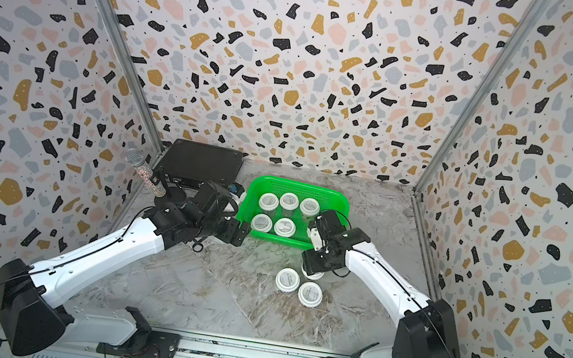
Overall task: Put the yogurt in the basket
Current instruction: Pick up the yogurt from the center of the board, then place the yogurt in the basket.
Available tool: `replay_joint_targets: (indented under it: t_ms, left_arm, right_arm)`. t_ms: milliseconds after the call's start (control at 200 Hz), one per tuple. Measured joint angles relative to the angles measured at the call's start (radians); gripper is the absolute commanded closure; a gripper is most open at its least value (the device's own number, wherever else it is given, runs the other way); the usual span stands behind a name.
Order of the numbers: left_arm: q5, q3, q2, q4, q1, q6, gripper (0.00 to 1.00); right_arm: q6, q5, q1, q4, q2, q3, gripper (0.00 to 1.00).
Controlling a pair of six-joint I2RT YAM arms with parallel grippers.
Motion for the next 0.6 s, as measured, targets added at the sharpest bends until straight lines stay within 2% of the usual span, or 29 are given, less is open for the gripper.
replay_joint_targets:
  t_ms: [250,466,601]
  left_arm:
    - [0.000,0.000,0.000,0.000,0.000,0.003,0.02]
    - [0.000,0.000,0.000,0.000,0.000,0.003,0.02]
    - [0.000,0.000,0.000,0.000,0.001,0.003,0.02]
  right_arm:
    - [-0.012,-0.110,-0.025,-0.002,-0.072,0.107,0.33]
    - [-0.021,-0.247,-0.129,-0.003,-0.072,0.217,0.32]
    - [-0.026,-0.290,-0.190,-0.004,-0.065,0.292,0.31]
